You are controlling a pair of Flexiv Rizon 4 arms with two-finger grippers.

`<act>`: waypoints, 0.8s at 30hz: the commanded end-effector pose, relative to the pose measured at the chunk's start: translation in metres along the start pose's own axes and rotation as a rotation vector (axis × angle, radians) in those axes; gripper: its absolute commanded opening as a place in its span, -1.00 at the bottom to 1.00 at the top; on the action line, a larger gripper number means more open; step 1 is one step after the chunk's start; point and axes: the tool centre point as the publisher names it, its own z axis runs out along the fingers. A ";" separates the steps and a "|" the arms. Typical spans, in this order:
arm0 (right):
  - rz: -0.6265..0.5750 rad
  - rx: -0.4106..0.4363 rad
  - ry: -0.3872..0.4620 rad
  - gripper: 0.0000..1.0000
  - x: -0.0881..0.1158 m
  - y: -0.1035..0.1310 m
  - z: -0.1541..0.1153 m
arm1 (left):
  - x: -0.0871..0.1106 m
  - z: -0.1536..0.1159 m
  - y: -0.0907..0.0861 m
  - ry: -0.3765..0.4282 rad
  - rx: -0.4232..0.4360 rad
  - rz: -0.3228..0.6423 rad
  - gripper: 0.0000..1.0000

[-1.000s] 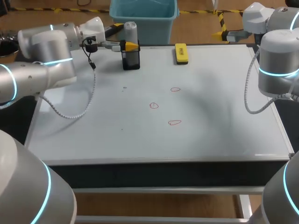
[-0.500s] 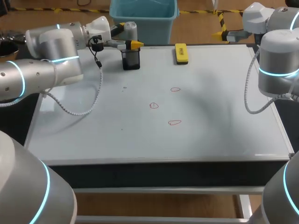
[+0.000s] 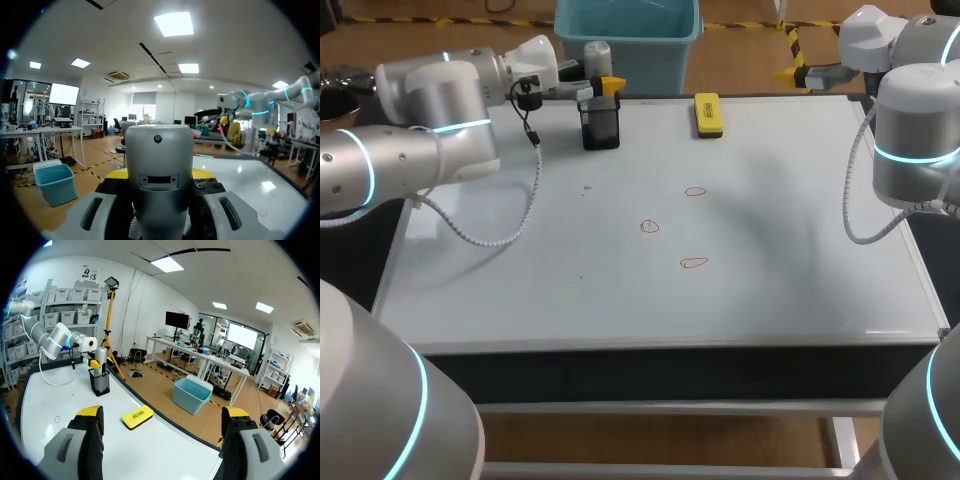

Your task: Pick up the inspection probe, press it on each red-marked spot on the whiteboard one by one, put down the probe, pick up the eraser, and wipe off all the red marks.

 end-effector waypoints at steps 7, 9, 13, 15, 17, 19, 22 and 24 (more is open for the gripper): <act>0.000 0.002 0.000 1.00 0.000 0.000 0.000 | 0.007 -0.008 -0.011 0.022 -0.005 0.043 -1.00; 0.000 0.002 0.000 1.00 0.000 0.000 0.000 | 0.008 -0.008 -0.016 0.030 -0.003 0.052 -1.00; 0.000 0.002 0.000 1.00 0.000 0.000 0.000 | 0.008 -0.009 -0.025 0.062 0.000 0.063 -1.00; 0.000 0.002 0.000 1.00 0.000 0.000 0.000 | 0.008 -0.009 -0.030 0.087 0.008 0.046 -1.00; 0.000 0.002 0.000 1.00 0.000 0.000 0.000 | 0.008 -0.007 -0.036 0.099 0.001 0.043 -1.00; 0.000 0.002 0.000 1.00 0.000 0.000 0.000 | 0.008 -0.008 -0.043 0.106 0.004 0.042 -1.00; 0.000 0.002 0.000 1.00 0.000 0.000 0.000 | 0.008 -0.008 -0.054 0.111 -0.003 0.047 -1.00; 0.000 0.002 0.000 1.00 0.000 0.000 0.000 | 0.007 -0.007 -0.061 0.113 -0.021 0.047 -1.00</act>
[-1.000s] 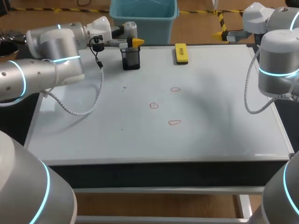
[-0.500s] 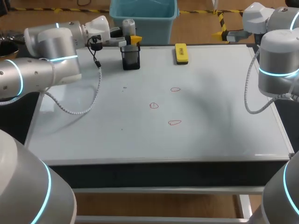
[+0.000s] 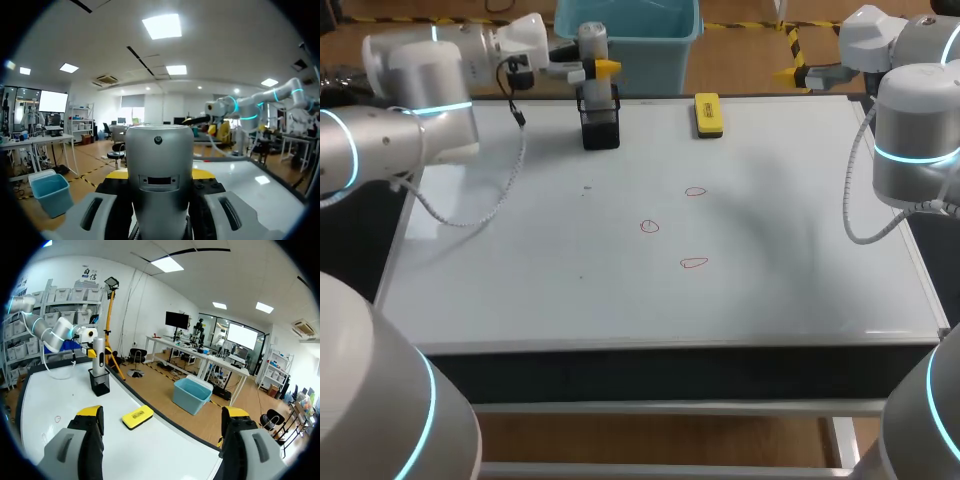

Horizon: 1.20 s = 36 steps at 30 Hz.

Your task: Pick up the inspection probe, press it on each red-marked spot on the whiteboard one by one, put down the probe, pick up the eraser, and wipe off all the red marks.

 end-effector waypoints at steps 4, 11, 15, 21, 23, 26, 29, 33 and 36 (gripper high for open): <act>0.000 0.002 0.000 1.00 0.000 0.000 0.000 | -0.004 0.001 -0.031 0.010 -0.046 0.011 -1.00; 0.000 0.002 0.000 1.00 0.000 0.000 0.000 | -0.001 0.000 -0.060 0.018 -0.059 0.033 -1.00; 0.000 0.002 0.000 1.00 0.000 0.000 0.000 | 0.002 -0.006 -0.075 0.018 -0.055 0.028 -1.00; 0.000 0.002 0.000 1.00 0.000 0.000 0.000 | 0.009 -0.021 -0.093 0.033 -0.016 0.020 -1.00; 0.000 0.002 0.000 1.00 0.000 0.000 0.000 | 0.014 -0.028 -0.097 0.033 -0.009 0.019 -1.00; 0.000 0.002 0.000 1.00 0.000 0.000 0.000 | 0.020 -0.041 -0.101 0.026 0.005 0.022 -1.00; 0.000 0.002 0.000 1.00 0.000 0.000 0.000 | 0.024 -0.056 -0.100 0.012 0.008 0.026 -1.00; 0.000 0.002 0.000 1.00 0.000 0.000 0.000 | 0.032 -0.076 -0.098 -0.008 0.013 0.045 -1.00; 0.000 0.002 0.000 1.00 0.000 0.000 0.000 | 0.036 -0.091 -0.095 -0.015 0.020 0.053 -1.00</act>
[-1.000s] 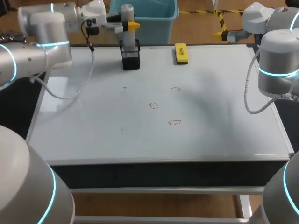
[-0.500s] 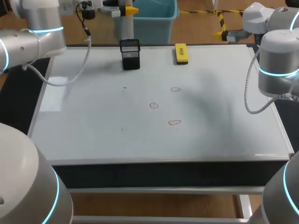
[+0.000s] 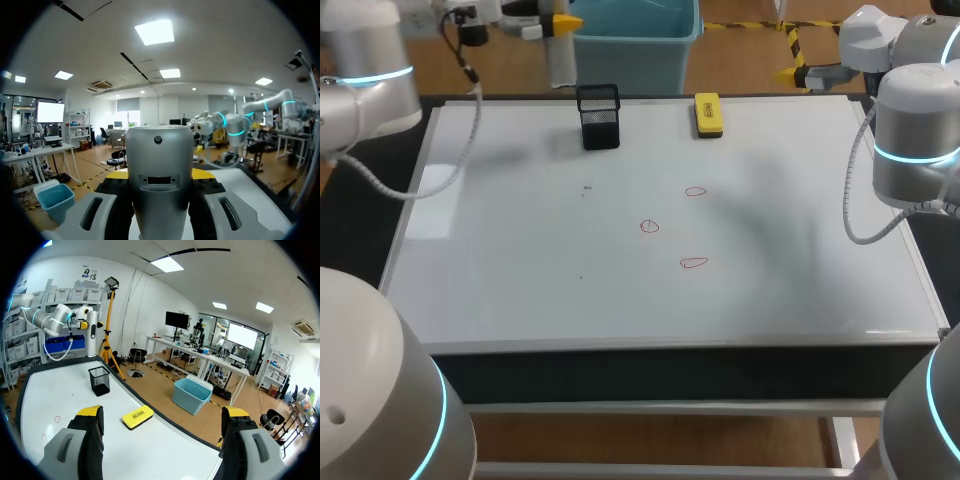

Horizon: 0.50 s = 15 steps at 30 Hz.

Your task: Pick up the inspection probe, press it on each red-marked spot on the whiteboard one by one, put down the probe, pick up the eraser, and wipe off all the red marks.

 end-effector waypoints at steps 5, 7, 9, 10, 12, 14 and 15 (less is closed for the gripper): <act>0.000 0.002 0.000 1.00 0.000 0.000 0.000 | 0.027 -0.039 0.002 -0.039 -0.007 0.037 -1.00; 0.000 0.002 0.000 1.00 0.000 0.000 0.000 | 0.031 -0.045 0.004 -0.033 -0.016 0.047 -1.00; 0.000 0.002 0.000 1.00 0.000 0.000 0.000 | 0.033 -0.052 0.008 -0.032 -0.023 0.050 -1.00; 0.000 0.002 0.000 1.00 0.000 0.000 0.000 | 0.034 -0.055 0.009 -0.031 -0.024 0.051 -1.00; 0.000 0.002 0.000 1.00 0.000 0.000 0.000 | 0.036 -0.061 0.013 -0.022 -0.026 0.058 -1.00; 0.000 0.002 0.000 1.00 0.000 0.000 0.000 | 0.038 -0.065 0.018 -0.014 -0.021 0.057 -1.00; 0.000 0.002 0.000 1.00 0.000 0.000 0.000 | 0.040 -0.067 0.020 -0.014 -0.020 0.058 -1.00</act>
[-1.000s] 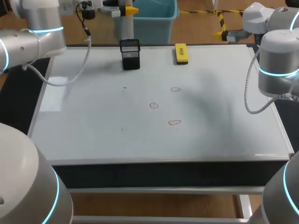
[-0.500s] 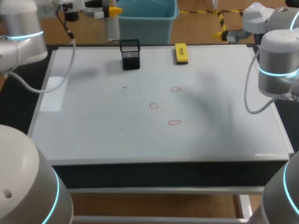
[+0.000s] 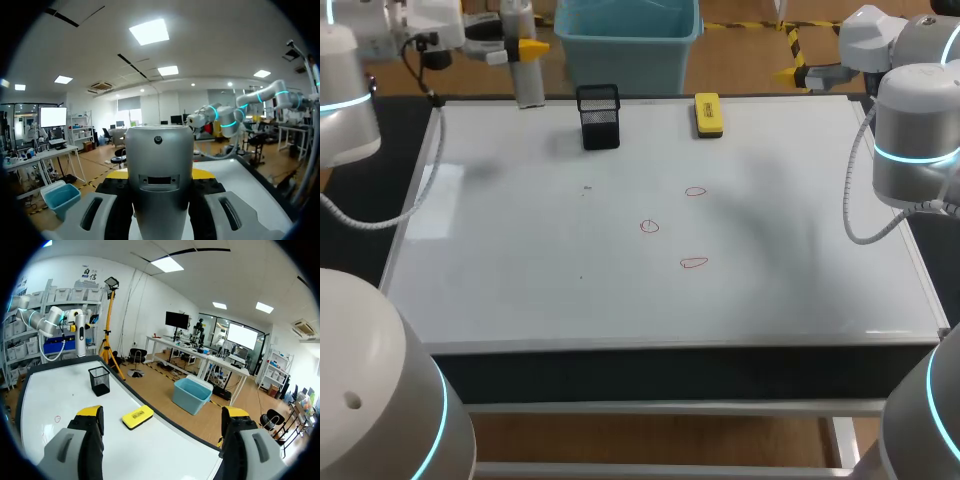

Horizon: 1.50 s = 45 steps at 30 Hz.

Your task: Pick up the inspection probe, press it on each red-marked spot on the whiteboard one by one, put down the probe, pick up the eraser, and wipe off all the red marks.

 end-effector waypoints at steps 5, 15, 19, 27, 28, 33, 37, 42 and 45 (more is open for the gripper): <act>0.000 0.002 0.000 1.00 0.000 0.000 0.000 | 0.010 -0.020 0.023 -0.004 0.024 -0.004 -1.00; 0.000 0.002 0.000 1.00 0.000 0.000 0.000 | 0.014 -0.032 0.041 -0.002 0.053 -0.013 -1.00; 0.000 0.002 0.000 1.00 0.000 0.000 0.000 | 0.012 -0.033 0.048 -0.014 0.043 -0.039 -1.00; 0.000 0.002 0.000 1.00 0.000 0.000 0.000 | 0.012 -0.033 0.048 -0.014 0.043 -0.039 -1.00; 0.000 0.002 0.000 1.00 0.000 0.000 0.000 | 0.012 -0.033 0.048 -0.014 0.043 -0.039 -1.00; 0.000 0.002 0.000 1.00 0.000 0.000 0.000 | 0.012 -0.033 0.048 -0.014 0.043 -0.039 -1.00; 0.000 0.002 0.000 1.00 0.000 0.000 0.000 | 0.012 -0.033 0.048 -0.014 0.043 -0.039 -1.00; -0.018 0.008 0.067 1.00 -0.007 0.002 0.006 | 0.012 -0.033 0.048 -0.014 0.043 -0.039 -1.00; -0.043 0.041 0.177 1.00 -0.012 0.001 0.017 | 0.012 -0.033 0.048 -0.014 0.043 -0.039 -1.00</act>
